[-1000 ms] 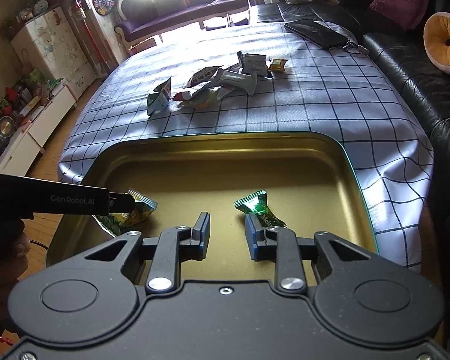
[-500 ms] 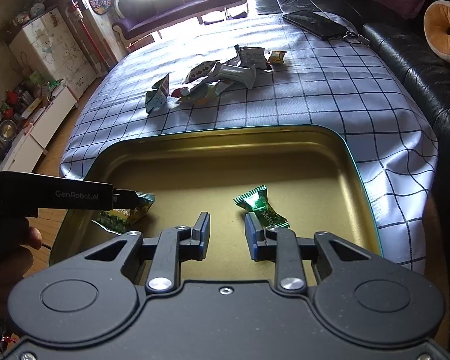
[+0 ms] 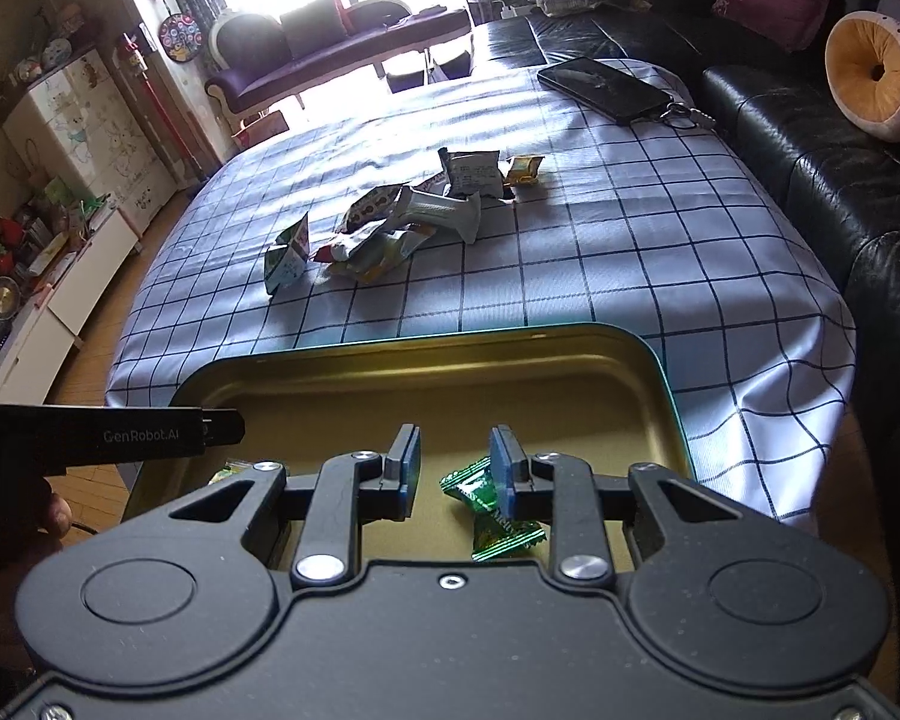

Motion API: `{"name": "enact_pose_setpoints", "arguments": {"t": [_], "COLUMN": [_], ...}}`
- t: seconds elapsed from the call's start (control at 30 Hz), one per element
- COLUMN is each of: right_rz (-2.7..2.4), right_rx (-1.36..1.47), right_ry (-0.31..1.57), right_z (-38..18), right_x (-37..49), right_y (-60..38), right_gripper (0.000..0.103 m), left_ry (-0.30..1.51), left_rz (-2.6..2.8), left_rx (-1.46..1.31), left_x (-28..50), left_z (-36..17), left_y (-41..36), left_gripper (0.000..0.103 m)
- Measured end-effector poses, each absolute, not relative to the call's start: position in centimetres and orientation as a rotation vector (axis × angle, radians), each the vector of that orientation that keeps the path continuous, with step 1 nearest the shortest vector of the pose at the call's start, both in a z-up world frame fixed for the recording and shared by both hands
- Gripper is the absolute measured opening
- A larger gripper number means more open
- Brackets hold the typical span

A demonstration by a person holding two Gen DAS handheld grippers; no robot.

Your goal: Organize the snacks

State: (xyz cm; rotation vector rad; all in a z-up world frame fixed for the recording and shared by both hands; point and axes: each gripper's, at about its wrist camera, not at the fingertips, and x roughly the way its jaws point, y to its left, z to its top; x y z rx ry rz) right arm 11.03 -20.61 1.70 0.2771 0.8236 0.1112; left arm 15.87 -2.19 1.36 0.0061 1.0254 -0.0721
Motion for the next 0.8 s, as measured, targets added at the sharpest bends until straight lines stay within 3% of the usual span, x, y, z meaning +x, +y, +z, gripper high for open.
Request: {"name": "enact_pose_setpoints", "arguments": {"t": [0.8], "right_rz": [0.049], "right_rx": [0.257], "right_ry": [0.757], "right_z": [3.6], "right_x": [17.8], "right_y": [-21.3], "right_gripper": [0.037], "left_ry": [0.892], "left_rz": [-0.044], "left_rx": [0.051], "left_x": [22.0], "left_z": [2.5], "left_y": [-2.0], "left_gripper": [0.05]}}
